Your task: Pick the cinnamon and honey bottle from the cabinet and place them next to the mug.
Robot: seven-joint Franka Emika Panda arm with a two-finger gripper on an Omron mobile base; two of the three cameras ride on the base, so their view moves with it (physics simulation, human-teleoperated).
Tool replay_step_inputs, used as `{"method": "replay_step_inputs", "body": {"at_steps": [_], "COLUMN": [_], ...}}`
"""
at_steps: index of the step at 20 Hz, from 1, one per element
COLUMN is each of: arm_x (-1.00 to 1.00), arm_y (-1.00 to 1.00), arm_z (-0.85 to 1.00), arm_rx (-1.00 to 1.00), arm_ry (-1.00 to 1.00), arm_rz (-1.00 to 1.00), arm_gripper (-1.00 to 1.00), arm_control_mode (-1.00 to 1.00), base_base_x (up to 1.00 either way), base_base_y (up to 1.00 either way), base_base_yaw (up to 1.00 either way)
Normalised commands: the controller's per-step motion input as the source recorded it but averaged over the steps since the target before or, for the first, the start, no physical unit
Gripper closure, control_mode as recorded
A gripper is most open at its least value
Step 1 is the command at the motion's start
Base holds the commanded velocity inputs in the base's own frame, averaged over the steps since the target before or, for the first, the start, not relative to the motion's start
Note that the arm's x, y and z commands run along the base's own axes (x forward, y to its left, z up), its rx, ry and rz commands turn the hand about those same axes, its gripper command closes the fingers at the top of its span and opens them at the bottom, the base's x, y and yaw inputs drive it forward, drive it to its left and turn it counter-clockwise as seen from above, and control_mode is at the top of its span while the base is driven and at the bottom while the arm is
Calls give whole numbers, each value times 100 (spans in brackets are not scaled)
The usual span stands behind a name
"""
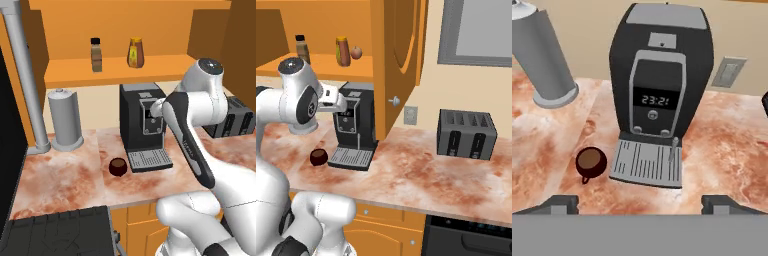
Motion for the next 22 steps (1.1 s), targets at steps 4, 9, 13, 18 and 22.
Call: {"method": "replay_step_inputs", "body": {"at_steps": [4, 9, 13, 18, 22], "arm_x": [-11, 3, 7, 39, 35], "arm_y": [8, 0, 3, 4, 0], "arm_z": [93, 75, 79, 76, 48], "arm_rx": [1, 9, 5, 0, 0], "arm_ry": [-38, -31, -7, 0, 0], "arm_rz": [0, 0, 0, 0, 0], "arm_gripper": [-100, -100, -100, -100, -100], "arm_control_mode": [-100, -100, -100, -100, -100], "base_base_x": [0, 0, 0, 0, 0], "base_base_y": [0, 0, 0, 0, 0], "base_base_yaw": [0, 0, 0, 0, 0]}}
